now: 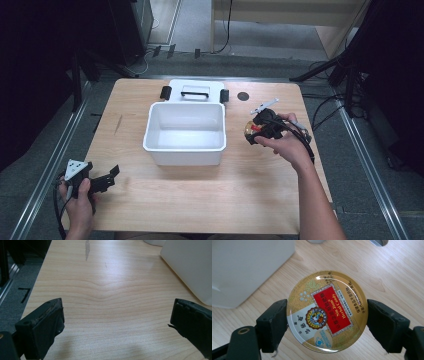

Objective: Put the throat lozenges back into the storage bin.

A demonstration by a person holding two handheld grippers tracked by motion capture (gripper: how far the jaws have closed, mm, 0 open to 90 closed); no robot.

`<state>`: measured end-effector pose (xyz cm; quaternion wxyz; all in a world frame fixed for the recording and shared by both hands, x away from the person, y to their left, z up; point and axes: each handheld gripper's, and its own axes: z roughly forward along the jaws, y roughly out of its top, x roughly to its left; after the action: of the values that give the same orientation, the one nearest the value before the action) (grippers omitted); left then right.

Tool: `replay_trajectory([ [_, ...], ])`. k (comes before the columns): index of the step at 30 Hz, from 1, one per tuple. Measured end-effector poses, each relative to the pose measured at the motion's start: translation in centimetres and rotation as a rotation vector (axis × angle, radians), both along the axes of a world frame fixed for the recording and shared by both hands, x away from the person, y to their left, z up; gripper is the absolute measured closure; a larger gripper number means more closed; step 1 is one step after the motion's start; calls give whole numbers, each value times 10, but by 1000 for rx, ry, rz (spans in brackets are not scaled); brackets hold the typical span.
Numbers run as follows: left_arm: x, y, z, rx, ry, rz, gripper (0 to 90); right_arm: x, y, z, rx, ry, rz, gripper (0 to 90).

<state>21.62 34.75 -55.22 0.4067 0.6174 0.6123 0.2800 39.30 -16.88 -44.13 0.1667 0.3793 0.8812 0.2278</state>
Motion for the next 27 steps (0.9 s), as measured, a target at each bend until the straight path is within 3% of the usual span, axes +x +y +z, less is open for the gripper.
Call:
replay_trajectory([
  [11,0,0,0,0,0,1,0,-1,15,15,0,-21,76,210],
  [27,0,0,0,-3,-1,-4,0,0,33,42,3,-54,117,210],
])
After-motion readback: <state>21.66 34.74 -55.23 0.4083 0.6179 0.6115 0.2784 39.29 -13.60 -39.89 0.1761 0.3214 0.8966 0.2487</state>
